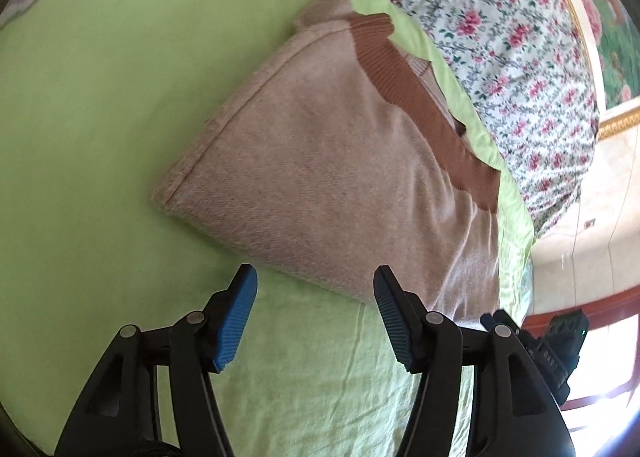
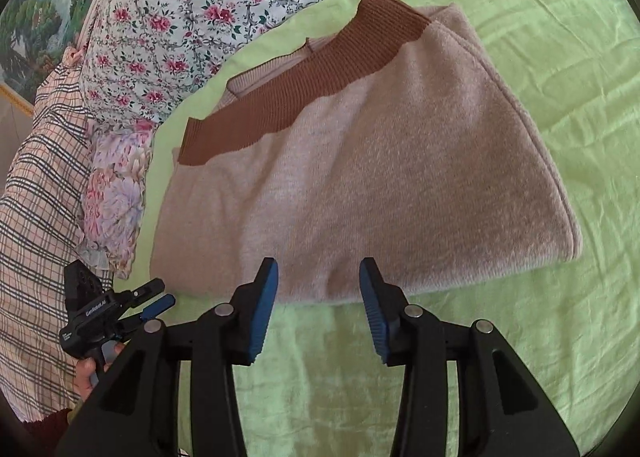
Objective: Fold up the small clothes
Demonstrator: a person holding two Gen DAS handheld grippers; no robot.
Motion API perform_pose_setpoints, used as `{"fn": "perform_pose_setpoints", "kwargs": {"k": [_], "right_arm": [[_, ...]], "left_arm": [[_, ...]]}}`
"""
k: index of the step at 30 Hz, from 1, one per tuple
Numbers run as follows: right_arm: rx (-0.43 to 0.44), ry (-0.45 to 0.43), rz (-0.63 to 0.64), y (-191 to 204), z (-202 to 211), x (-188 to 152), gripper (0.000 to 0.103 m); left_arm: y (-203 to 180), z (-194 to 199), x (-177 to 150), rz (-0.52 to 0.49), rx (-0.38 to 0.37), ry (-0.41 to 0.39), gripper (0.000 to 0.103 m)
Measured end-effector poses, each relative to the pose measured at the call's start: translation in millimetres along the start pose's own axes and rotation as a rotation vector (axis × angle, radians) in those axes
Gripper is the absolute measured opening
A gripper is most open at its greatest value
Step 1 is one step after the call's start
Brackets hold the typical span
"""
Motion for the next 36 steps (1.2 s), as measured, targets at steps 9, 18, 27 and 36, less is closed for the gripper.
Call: {"fn": "perform_pose_setpoints", "kwargs": {"k": [9,18,27,36], "right_arm": [[-0.009,-0.013,-0.006,-7,5,9,0.044],[0.003,-0.027,-0.008,-6,0,24,0.044],[0.063,-0.025,0.011,-7,-13,65,0.044],[0.170,0.101,0.080,25,-53,109,0.044]], "left_arm": [[19,-12,20,0.137,-0.025,-0.050,0.064],[11,-27,51,0.083,0.058,-0.094,0.062],[-46,-19,69,-0.128,0.072,-0.116,0.011],[-173,-24,47,-0.451,-0.079,-0.116,0.010]]}}
Point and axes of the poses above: each gripper's, at about its wrist camera, not at the fingertips, and z roughly against the way its jaws point, y to its left, x to its top, the point moved 10 cm from there along -z, roughly the way its jaws point, and after that the axes turned 2 degrees about -z, right-handed, at the moved point
